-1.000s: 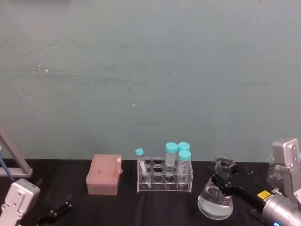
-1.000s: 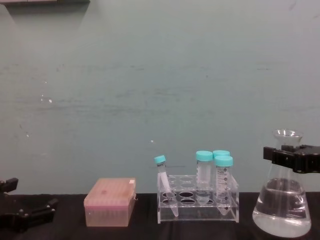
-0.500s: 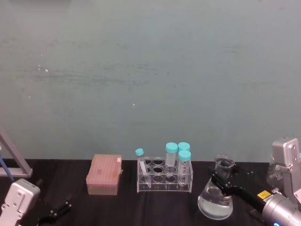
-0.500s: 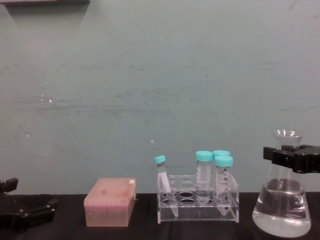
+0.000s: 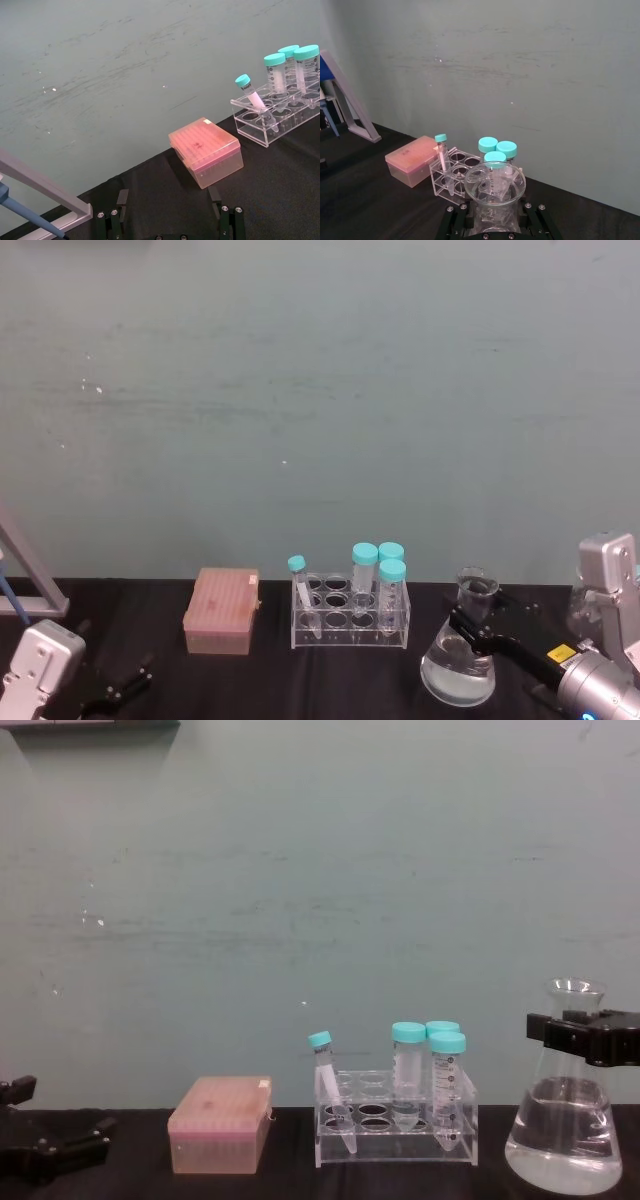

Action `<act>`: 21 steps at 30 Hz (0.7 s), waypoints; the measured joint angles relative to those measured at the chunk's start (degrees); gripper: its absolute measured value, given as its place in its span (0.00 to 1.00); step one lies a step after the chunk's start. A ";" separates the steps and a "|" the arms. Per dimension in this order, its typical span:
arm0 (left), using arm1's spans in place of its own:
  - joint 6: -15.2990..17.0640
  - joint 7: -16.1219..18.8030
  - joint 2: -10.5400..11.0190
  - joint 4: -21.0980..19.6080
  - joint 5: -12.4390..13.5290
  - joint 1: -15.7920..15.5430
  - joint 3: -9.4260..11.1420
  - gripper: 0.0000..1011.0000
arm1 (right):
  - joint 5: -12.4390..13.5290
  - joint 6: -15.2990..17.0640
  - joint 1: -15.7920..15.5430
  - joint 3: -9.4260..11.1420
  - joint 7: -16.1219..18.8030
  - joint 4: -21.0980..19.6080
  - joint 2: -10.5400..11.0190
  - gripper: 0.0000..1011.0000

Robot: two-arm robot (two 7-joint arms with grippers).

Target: Pick up the beaker with the right gripper, shake it three times, and then put it down.

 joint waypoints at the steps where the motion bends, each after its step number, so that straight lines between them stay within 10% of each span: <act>1: 0.00 0.00 0.00 0.00 0.00 0.00 0.00 0.99 | 0.00 0.00 0.00 0.00 0.00 0.00 0.00 0.45; 21: 0.00 0.00 0.00 0.00 0.00 0.00 0.00 0.99 | 0.00 0.00 0.00 0.00 0.00 0.00 0.00 0.45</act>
